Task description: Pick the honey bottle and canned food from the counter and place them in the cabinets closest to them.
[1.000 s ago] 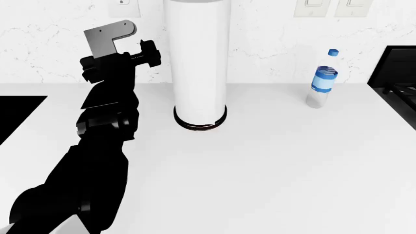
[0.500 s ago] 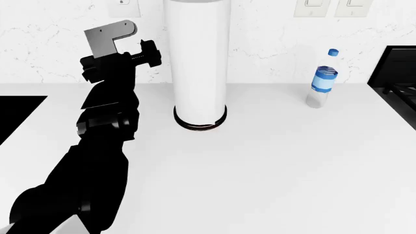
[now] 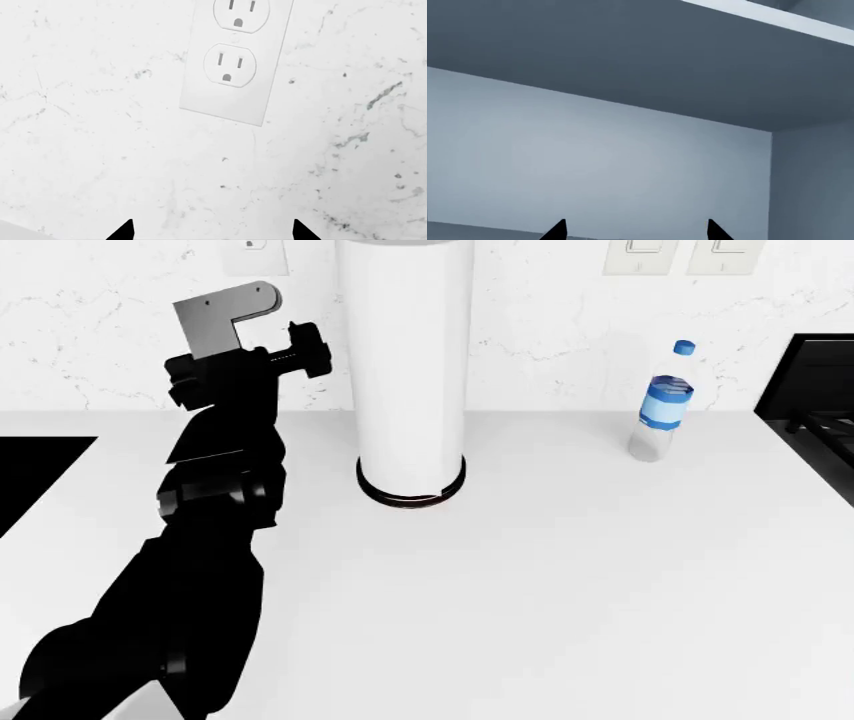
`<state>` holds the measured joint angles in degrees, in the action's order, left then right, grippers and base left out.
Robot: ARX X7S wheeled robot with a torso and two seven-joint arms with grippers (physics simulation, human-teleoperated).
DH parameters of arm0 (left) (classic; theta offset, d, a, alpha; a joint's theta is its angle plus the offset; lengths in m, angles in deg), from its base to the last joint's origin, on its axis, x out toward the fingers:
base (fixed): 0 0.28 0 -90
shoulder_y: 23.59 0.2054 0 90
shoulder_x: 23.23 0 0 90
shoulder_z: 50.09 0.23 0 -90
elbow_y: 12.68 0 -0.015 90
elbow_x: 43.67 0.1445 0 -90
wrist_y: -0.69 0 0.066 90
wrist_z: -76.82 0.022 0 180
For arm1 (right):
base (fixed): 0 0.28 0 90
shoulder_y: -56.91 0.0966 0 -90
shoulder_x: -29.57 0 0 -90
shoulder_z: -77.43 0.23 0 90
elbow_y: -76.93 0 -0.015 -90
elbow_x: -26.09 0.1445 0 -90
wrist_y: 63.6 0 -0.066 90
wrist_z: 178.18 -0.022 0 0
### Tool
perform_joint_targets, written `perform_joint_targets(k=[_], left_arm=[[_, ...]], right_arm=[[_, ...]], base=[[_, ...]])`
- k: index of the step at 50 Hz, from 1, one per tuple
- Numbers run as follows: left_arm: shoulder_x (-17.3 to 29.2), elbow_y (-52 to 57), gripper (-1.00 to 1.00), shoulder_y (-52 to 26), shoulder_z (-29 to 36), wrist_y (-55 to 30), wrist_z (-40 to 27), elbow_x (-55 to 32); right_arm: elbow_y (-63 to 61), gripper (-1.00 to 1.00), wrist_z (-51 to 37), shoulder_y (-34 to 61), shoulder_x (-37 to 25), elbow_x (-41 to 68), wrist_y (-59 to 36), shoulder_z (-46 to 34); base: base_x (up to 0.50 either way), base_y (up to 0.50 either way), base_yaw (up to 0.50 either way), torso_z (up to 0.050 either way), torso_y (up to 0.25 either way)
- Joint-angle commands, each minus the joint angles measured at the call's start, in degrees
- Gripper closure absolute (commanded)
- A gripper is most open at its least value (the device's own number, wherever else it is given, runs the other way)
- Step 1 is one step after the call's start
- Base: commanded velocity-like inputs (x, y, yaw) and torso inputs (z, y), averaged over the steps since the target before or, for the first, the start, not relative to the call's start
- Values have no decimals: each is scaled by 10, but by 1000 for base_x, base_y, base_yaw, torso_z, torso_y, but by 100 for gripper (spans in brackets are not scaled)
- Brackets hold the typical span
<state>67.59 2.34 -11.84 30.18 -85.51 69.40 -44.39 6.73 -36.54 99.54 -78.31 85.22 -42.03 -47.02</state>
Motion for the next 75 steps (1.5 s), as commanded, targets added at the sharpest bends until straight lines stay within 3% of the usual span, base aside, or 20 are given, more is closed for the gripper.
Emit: perform_joint_targets(k=[1,28,65,71,72,75], left_arm=[[0,0,-100,0,0,0,0,0],[0,0,-100,0,-3,1,2,0],[0,0,-100,1,4,23,1,4],[-5,0,-100,-39,-14,46,57,-31],[-5,4,-100,-51,-16,44,71,-40],[-5,262,-100,55,32,-167,55,-122]], right_arm=[[-27,-100,-4,8,-3,-9,4,13],[-85,-100,-17,4,-1,-9,-18,39],[-111,-100,-37,-60,2,40,-57,87],[-132,-100,-70,-116,-4,87,-86,117],[-142,-100,-79,-130,-6,99,-90,126],[-169,-100,-102,-169,-12,129,-97,148]], base=[[0,0,0,0,0],[-2,0,0,0,0],[-495,0,0,0,0],[-500,0,0,0,0],[-500,0,0,0,0],[-500,0,0,0,0]])
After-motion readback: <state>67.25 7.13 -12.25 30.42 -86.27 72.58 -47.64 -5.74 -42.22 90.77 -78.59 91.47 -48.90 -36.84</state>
